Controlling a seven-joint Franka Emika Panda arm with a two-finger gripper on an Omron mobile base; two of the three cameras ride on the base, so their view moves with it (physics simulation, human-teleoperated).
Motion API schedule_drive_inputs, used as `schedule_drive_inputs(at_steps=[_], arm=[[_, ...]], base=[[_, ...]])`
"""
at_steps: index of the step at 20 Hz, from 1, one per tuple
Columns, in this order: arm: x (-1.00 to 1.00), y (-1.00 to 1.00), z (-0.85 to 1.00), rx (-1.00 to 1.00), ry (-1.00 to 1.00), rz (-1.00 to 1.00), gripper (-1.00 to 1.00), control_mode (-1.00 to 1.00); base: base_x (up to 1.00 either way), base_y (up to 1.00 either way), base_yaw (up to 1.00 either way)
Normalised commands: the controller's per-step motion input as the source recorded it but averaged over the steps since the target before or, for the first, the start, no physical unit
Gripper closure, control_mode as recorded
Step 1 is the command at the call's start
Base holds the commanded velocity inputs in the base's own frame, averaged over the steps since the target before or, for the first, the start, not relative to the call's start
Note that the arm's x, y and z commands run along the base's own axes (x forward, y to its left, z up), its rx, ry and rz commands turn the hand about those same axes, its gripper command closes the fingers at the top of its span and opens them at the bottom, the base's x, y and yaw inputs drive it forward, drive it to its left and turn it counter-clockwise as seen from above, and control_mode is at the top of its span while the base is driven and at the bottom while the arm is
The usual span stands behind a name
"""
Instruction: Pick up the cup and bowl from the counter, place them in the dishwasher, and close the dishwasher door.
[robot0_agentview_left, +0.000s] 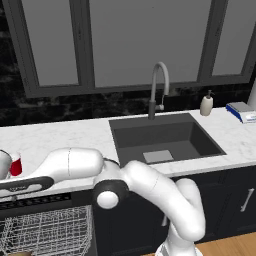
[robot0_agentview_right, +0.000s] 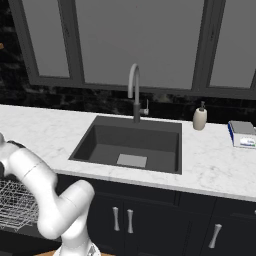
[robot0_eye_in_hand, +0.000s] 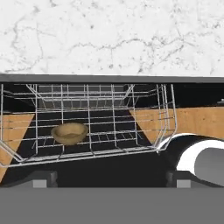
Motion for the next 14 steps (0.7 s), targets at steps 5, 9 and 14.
schedule_drive_inputs(at_steps=[5,9,14], arm=[[0.12,-1.00,0.15,0.21,-0.03,0.18,-1.00,-1.00],[0.28,-1.00,0.00,0.15,0.02,0.15,-1.00,-1.00],[0.78,-1.00,0.00,0.16,0.12,0.15,-1.00,-1.00]], base=[[0.00,0.00,0.00],[0.00,0.00,0.00],[0.00,0.00,0.00]])
